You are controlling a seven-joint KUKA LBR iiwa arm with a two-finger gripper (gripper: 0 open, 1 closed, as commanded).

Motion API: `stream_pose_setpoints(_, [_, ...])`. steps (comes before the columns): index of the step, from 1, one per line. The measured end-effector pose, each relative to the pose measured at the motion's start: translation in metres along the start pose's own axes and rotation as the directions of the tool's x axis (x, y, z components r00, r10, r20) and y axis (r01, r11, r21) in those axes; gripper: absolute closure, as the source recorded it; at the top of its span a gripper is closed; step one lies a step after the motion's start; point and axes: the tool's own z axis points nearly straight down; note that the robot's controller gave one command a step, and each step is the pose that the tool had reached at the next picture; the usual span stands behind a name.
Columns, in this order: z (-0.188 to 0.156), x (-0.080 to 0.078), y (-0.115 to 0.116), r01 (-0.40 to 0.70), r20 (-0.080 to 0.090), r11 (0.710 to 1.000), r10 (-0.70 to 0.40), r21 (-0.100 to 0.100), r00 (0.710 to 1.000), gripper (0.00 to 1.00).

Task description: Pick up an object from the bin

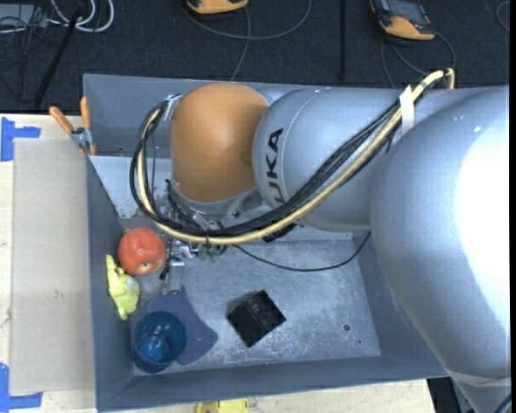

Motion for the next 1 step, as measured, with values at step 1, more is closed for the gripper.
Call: stream_pose_setpoints(1, [-0.0048, -0.0012, -0.001, -0.004, 0.006, 1.0, 0.004, -0.001, 1.0, 0.0])
